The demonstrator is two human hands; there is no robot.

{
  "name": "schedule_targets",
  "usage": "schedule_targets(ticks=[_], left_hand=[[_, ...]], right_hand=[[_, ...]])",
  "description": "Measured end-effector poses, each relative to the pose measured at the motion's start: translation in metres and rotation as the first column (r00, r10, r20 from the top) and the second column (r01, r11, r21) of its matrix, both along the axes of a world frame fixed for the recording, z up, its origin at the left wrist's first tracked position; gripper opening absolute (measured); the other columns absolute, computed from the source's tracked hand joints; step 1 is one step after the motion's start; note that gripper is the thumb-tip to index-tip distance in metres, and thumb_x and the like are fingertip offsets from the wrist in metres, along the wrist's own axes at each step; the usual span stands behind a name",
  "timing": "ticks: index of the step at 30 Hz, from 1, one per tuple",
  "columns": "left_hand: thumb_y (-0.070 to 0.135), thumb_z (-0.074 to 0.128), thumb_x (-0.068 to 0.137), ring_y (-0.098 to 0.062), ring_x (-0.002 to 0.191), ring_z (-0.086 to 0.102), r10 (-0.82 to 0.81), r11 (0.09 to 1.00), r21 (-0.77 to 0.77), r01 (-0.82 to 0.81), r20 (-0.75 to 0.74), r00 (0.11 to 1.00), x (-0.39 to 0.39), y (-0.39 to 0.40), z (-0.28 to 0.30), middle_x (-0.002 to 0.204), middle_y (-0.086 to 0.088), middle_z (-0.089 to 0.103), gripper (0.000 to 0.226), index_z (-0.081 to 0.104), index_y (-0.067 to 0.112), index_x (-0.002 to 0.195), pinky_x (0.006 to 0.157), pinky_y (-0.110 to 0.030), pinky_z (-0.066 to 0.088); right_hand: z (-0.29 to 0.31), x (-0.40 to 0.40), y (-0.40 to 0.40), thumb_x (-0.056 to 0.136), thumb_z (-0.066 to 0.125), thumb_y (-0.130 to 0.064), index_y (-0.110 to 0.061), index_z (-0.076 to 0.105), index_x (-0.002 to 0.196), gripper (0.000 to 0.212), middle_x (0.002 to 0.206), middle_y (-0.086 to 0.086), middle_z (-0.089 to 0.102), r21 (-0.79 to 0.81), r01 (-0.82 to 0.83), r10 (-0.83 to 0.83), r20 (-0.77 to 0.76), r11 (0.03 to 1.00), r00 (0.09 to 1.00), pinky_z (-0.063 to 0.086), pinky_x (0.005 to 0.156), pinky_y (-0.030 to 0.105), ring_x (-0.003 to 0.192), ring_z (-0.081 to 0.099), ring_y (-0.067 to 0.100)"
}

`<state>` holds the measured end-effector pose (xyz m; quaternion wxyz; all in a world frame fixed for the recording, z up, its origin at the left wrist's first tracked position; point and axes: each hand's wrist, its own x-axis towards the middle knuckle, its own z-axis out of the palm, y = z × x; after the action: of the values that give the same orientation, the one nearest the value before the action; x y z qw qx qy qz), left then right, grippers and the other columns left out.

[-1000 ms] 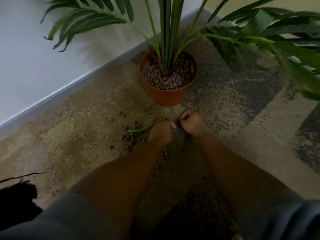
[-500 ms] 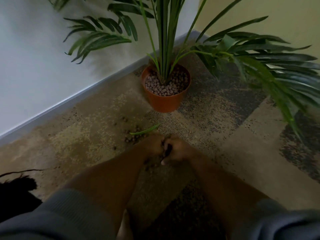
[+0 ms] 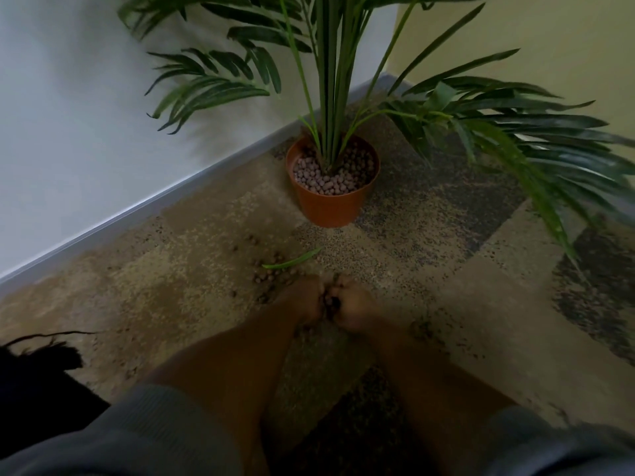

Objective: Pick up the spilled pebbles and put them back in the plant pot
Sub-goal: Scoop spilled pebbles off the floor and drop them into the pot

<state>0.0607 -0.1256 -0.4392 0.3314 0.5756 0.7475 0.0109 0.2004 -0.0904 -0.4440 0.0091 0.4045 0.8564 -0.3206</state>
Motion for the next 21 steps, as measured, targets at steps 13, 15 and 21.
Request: schedule_targets(ticks=[13,15,21], left_hand=[[0.014,0.061,0.088,-0.025,0.078,0.067,0.448,0.887,-0.108,-0.449,0.435,0.781,-0.006,-0.005,-0.011,0.093,-0.012,0.07,0.015,0.069,0.008,0.1,0.075,-0.038,0.058],[0.003,0.053,0.091,-0.018,0.085,0.061,0.553,0.82,-0.233,-0.523,0.556,0.62,0.001,-0.002,-0.004,0.097,-0.009,0.064,0.025,0.066,0.0,0.112,0.069,-0.031,0.056],[0.003,0.041,0.097,-0.004,0.063,0.049,0.734,0.584,-0.561,-0.587,0.673,0.088,0.01,0.004,0.014,0.079,-0.003,0.058,0.023,0.064,0.007,0.099,0.042,-0.009,0.044]], right_hand=[[0.017,0.003,0.018,0.082,0.038,0.011,-0.005,0.048,0.072,0.022,0.074,0.007,0.045,-0.949,0.303,-0.876,0.074,0.084,0.477,0.047,0.049,0.016,0.064,0.044,0.013],[0.016,0.005,0.018,0.086,0.047,0.003,-0.007,0.049,0.074,0.016,0.07,0.006,0.045,-0.966,0.257,-0.888,0.099,0.022,0.449,0.042,0.041,0.014,0.059,0.044,0.011],[0.018,-0.001,0.019,0.092,0.044,0.005,-0.006,0.052,0.08,0.018,0.072,0.006,0.05,-0.991,0.133,-0.914,0.068,-0.016,0.401,0.043,0.042,0.011,0.059,0.047,0.009]])
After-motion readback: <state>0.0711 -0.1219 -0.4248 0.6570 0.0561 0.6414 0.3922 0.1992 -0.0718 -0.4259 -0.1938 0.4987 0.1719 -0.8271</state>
